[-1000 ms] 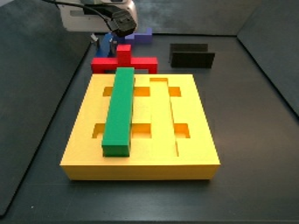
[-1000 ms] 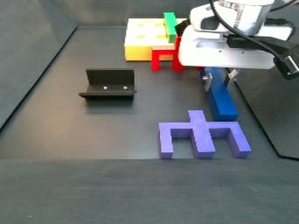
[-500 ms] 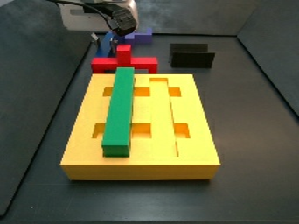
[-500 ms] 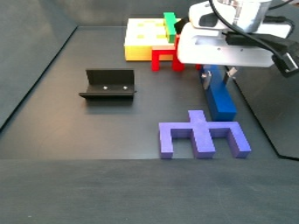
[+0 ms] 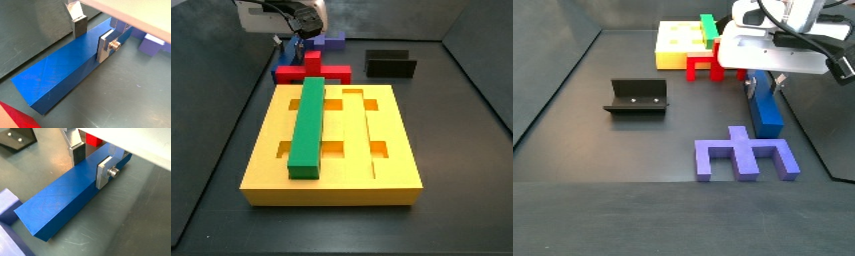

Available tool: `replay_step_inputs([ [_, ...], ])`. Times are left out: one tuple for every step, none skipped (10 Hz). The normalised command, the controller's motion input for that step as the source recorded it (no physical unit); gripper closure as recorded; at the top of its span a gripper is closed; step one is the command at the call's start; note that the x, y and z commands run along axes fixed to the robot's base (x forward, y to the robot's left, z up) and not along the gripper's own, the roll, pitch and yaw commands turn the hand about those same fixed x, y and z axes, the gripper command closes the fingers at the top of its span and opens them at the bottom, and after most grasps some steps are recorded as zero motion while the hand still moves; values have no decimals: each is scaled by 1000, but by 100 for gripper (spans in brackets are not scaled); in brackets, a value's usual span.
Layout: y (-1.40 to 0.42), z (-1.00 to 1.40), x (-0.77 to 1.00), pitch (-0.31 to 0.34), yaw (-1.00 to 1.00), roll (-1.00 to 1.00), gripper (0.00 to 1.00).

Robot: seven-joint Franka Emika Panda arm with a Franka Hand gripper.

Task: Pick up the blue object. Move up. Move to above the board. Insert the blue object.
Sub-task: Pick up the blue object, then move up, then move to above the board.

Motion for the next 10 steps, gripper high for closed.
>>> replay_step_inputs([
  [0, 0, 0, 0, 0, 0, 100],
  [0, 0, 0, 0, 0, 0, 100],
  [0, 0, 0, 0, 0, 0, 100],
  [0, 833, 0, 0, 0, 0, 100],
  [-8, 802, -46, 27, 12, -3, 100],
  [-3, 632, -84, 65, 10, 9, 100],
  [8, 285, -34, 42, 5, 56, 100],
  [0, 1400, 0, 0, 0, 0, 100],
  [-2, 1400, -14, 27, -7, 7, 100],
  [4, 1400, -50, 56, -3, 47, 100],
])
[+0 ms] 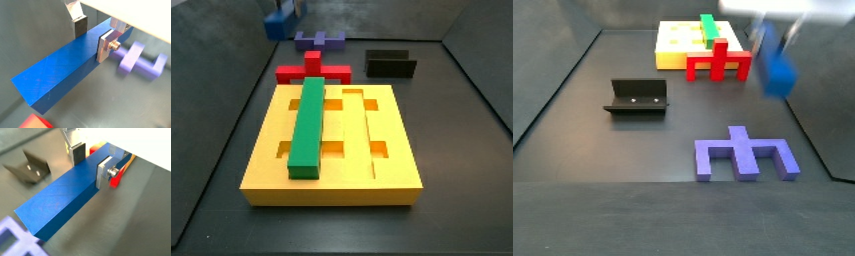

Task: Pick up the blue object. Move up. Move to above the board. Insert the blue object.
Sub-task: Move to above the board.

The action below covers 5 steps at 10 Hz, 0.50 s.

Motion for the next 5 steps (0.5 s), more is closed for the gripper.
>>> replay_step_inputs([
  [-3, 1400, -18, 37, 4, 63, 100],
  [0, 1400, 24, 58, 4, 29, 100],
  [6, 1400, 34, 98, 1, -1, 100],
  [-9, 660, 8, 83, 2, -4, 100],
  [-2, 293, 30, 56, 3, -4, 100],
])
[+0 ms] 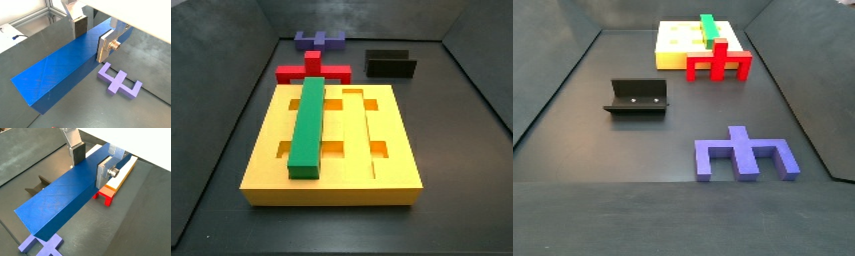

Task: Pick up the blue object. Move up. Move to above the board. Insert the blue object.
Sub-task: Move to above the board, then insert the blue object.

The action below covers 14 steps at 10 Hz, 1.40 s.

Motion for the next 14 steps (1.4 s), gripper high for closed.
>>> replay_step_inputs([
  [2, 169, 49, 46, -1, -3, 100],
  [-1400, 208, 666, 446, 334, 26, 100],
  [-1400, 189, 662, 460, 311, 58, 100],
  [-1400, 190, 703, 467, 249, 86, 100],
  [-1400, 198, 744, 341, 78, -19, 100],
  [-1400, 203, 736, 234, 35, 2, 100],
  [-1400, 207, 738, 164, 25, -1, 100],
  [-1400, 213, 765, 129, 17, -1, 100],
  [-1400, 221, 781, 129, 17, 18, 100],
  [-667, 113, 425, 156, 13, 36, 100],
  [-303, 64, 248, 159, 10, 48, 100],
  [-17, 0, 17, 0, 0, 0, 100],
  [-6, 0, 46, 0, 0, 0, 100],
  [-46, -211, 0, 0, 0, 0, 100],
])
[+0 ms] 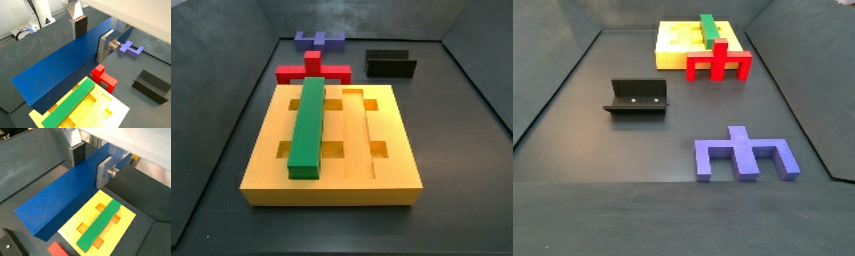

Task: Pick up the blue object. Move up. Move to above the board. Insert the blue object.
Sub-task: Insert the blue object.

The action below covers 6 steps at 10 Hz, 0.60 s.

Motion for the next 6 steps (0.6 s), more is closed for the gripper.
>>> replay_step_inputs([
  [-323, -806, 583, 0, 49, 227, 100],
  [-220, -700, 646, -3, 177, 177, 100],
  [-120, -634, 586, -61, 260, 86, 100],
  [-66, -589, 520, -74, 326, 84, 100],
  [-126, -674, 474, -47, 360, 101, 100],
  [-229, -826, 429, -83, 323, 87, 100],
])
